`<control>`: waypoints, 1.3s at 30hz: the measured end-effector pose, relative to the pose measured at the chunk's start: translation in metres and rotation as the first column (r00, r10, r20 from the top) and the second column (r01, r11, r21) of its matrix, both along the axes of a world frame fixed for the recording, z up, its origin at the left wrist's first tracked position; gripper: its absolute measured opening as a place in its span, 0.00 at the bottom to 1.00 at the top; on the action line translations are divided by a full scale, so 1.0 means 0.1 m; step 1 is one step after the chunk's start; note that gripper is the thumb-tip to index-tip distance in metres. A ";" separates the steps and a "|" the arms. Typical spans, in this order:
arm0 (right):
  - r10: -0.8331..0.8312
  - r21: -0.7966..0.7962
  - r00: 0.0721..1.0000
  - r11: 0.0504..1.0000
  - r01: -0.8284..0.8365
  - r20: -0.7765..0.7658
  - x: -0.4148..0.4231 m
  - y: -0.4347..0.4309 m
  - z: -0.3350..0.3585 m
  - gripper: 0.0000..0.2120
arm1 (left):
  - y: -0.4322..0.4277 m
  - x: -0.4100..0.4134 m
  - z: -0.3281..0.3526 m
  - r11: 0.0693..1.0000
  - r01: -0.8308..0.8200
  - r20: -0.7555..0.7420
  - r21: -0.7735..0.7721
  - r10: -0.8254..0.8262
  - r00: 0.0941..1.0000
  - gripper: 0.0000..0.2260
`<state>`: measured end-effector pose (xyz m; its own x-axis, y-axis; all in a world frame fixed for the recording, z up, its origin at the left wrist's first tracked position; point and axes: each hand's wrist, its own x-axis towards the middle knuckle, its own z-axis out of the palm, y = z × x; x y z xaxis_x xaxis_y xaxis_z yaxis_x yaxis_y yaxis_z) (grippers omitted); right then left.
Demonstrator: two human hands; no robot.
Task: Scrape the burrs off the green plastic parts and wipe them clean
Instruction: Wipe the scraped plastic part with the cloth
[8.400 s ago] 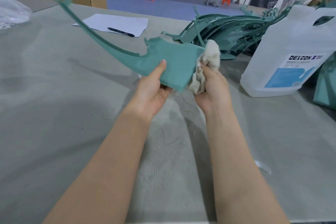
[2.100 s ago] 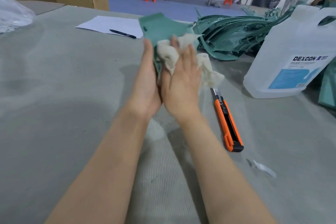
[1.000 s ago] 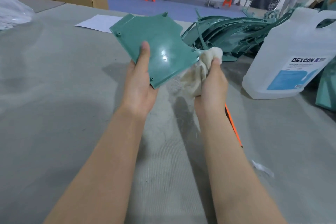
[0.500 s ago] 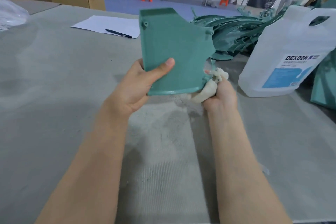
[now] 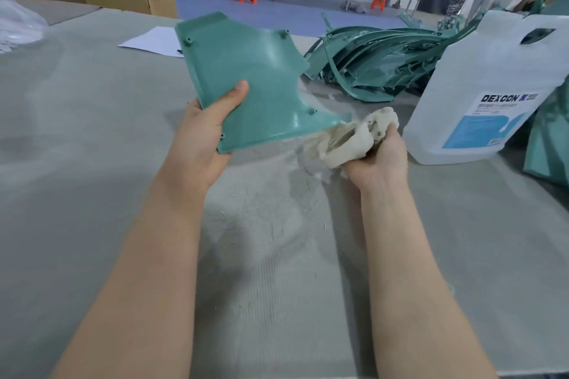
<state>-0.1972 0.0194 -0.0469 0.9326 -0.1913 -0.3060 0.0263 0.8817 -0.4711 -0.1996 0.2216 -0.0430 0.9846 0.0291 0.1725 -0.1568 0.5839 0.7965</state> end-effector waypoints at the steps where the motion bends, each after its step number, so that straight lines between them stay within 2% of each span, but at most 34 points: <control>1: 0.024 -0.020 1.000 1.000 -0.024 0.002 -0.01 0.01 0.01 0.13 | 0.01 -0.01 0.00 1.000 0.018 -0.001 -0.001 -0.018 1.000 0.09; 4: 0.065 -0.066 0.997 0.996 -0.063 0.034 0.00 0.02 0.01 0.23 | 0.06 -0.03 -0.01 0.997 0.079 0.004 0.003 -0.079 0.997 0.11; 5: 0.072 -0.105 0.997 0.992 -0.068 0.031 -0.01 0.01 0.00 0.23 | 0.07 -0.04 -0.01 0.995 0.098 0.014 0.012 -0.098 0.995 0.12; 8: 0.066 -0.361 0.997 0.930 -0.076 -0.039 -0.02 -0.06 -0.03 0.14 | 0.08 -0.05 -0.01 0.996 0.076 0.053 0.049 -0.078 0.996 0.11; 10: 0.021 -0.458 0.998 0.887 -0.046 -0.061 -0.03 -0.07 -0.06 0.12 | 0.06 -0.03 -0.01 0.973 -0.141 0.046 0.181 0.134 0.990 0.12; 12: -0.098 -0.474 0.991 0.879 0.043 -0.092 0.00 0.01 -0.01 0.15 | 0.03 0.01 -0.04 0.827 -0.417 0.093 0.377 0.414 0.906 0.12; 13: -0.220 -0.416 0.974 0.892 0.176 -0.060 0.01 0.09 0.04 0.17 | 0.01 0.03 -0.05 0.744 -0.518 0.124 0.422 0.518 0.846 0.14; 14: -0.325 -0.082 0.946 0.942 0.325 0.016 0.05 0.14 0.05 0.17 | 0.00 0.04 -0.07 0.681 -0.592 0.133 0.432 0.601 0.788 0.17; 15: -0.364 0.237 0.930 0.910 0.342 0.056 0.08 0.17 0.03 0.13 | 0.00 0.06 -0.06 0.634 -0.646 0.118 0.425 0.669 0.734 0.19; 16: -0.358 0.241 0.932 0.912 0.333 0.066 0.06 0.18 0.00 0.09 | 0.00 0.08 -0.06 0.601 -0.685 0.091 0.413 0.721 0.687 0.20; 17: -0.328 -0.096 0.943 0.939 0.331 0.048 0.03 0.19 0.00 0.07 | 0.01 0.10 -0.06 0.578 -0.710 0.073 0.402 0.752 0.655 0.21; 18: -0.230 -0.472 0.973 0.860 0.195 -0.017 0.00 0.16 0.02 0.06 | 0.02 0.11 -0.07 0.555 -0.730 0.078 0.399 0.773 0.630 0.21; 19: -0.157 -0.619 0.985 0.781 0.082 -0.067 0.02 0.08 -0.05 0.09 | 0.02 0.11 -0.07 0.526 -0.750 0.099 0.401 0.789 0.607 0.21; 20: -0.156 -0.681 0.980 0.732 0.032 -0.122 0.04 0.05 -0.08 0.12 | 0.03 0.11 -0.07 0.495 -0.768 0.123 0.405 0.803 0.583 0.21; 21: -0.244 -0.734 0.959 0.676 0.063 -0.143 0.06 0.01 -0.10 0.12 | 0.04 0.10 -0.07 0.471 -0.784 0.137 0.404 0.816 0.561 0.21; 23: -0.459 -0.737 0.886 0.623 0.261 -0.074 0.10 -0.06 -0.11 0.12 | 0.08 0.10 -0.08 0.462 -0.803 0.123 0.377 0.834 0.538 0.21; 25: -0.566 -0.627 0.824 0.655 0.421 -0.037 0.11 -0.14 -0.13 0.12 | 0.14 0.12 -0.09 0.477 -0.804 0.068 0.356 0.844 0.531 0.22; 27: -0.528 -0.457 0.849 0.759 0.463 -0.016 0.12 -0.22 -0.15 0.11 | 0.19 0.13 -0.10 0.488 -0.800 0.034 0.349 0.846 0.531 0.22; 29: -0.392 -0.347 0.918 0.854 0.387 0.057 0.10 -0.18 -0.12 0.14 | 0.19 0.14 -0.11 0.484 -0.798 0.030 0.359 0.848 0.529 0.22; 31: -0.228 -0.424 0.971 0.874 0.237 0.072 0.08 -0.08 -0.07 0.17 | 0.19 0.14 -0.12 0.491 -0.800 0.023 0.345 0.847 0.531 0.22; 34: -0.066 -0.583 0.991 0.803 0.122 0.116 0.01 0.07 -0.02 0.10 | 0.23 0.15 -0.13 0.516 -0.808 -0.023 0.285 0.846 0.532 0.22; 37: 0.040 -0.683 0.971 0.717 0.137 0.237 -0.04 0.09 -0.01 0.07 | 0.28 0.16 -0.14 0.496 -0.820 -0.044 0.286 0.861 0.506 0.23; 38: 0.049 -0.725 0.963 0.669 0.165 0.264 -0.04 0.08 -0.01 0.07 | 0.29 0.16 -0.15 0.492 -0.821 -0.050 0.290 0.865 0.500 0.23; 39: 0.033 -0.793 0.962 0.575 0.202 0.269 -0.04 0.08 0.00 0.09 | 0.30 0.16 -0.15 0.485 -0.822 -0.054 0.297 0.868 0.493 0.23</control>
